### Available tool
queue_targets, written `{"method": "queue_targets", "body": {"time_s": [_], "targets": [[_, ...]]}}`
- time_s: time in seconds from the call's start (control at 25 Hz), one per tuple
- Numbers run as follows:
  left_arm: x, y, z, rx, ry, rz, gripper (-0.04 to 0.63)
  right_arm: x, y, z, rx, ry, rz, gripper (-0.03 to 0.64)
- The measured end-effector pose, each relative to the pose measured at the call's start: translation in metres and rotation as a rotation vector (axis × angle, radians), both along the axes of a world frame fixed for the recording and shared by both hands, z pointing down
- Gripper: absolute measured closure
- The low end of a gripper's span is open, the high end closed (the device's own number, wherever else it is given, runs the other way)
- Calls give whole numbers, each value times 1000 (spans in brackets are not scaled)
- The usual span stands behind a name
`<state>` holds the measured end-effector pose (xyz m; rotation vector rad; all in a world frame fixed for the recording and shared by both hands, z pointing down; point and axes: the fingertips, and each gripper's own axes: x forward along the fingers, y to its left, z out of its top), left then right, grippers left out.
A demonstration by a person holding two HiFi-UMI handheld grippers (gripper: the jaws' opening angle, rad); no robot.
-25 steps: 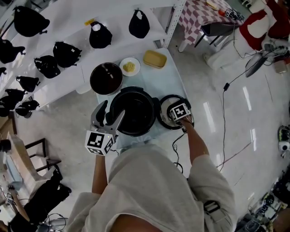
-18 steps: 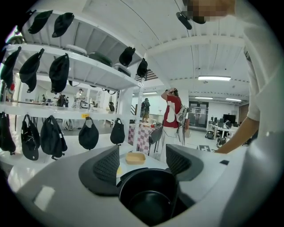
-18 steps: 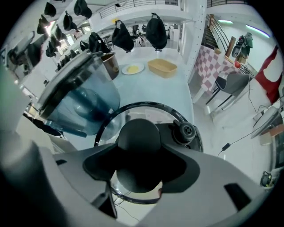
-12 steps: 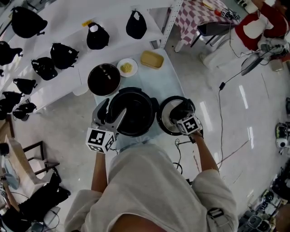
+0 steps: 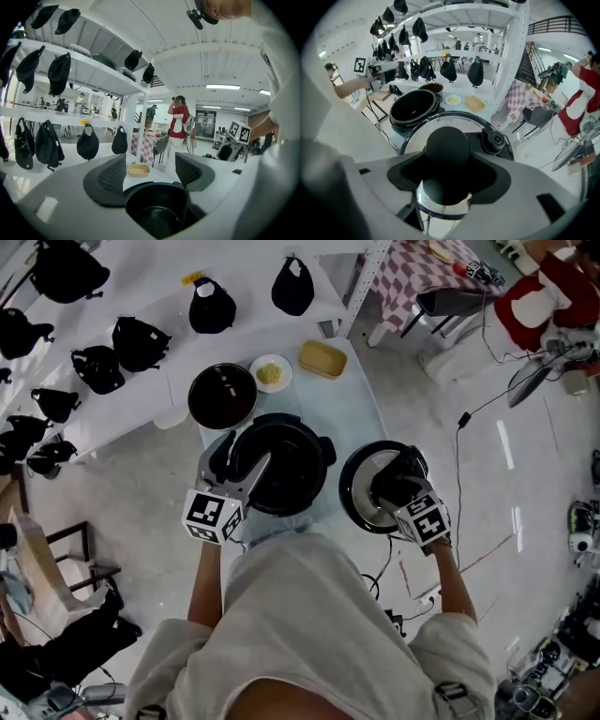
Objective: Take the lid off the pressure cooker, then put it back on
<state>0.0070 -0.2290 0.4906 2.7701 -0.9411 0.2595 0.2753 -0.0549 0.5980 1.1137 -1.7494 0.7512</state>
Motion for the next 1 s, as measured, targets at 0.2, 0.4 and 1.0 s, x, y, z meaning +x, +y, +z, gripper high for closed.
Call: {"method": "queue_targets", "body": {"time_s": [0.2,0.4,1.0], "targets": [[-5,5,1,-2,5,-11,284,-19,-17,-29,38,-30,-28,347],[-16,11,-1,2,17,-34,284,-57,-39,-32,40,-25,-137,347],[-106,21,-6,11,32,-256,284,-180,-100,-24,-33,-16,-504,347]]}}
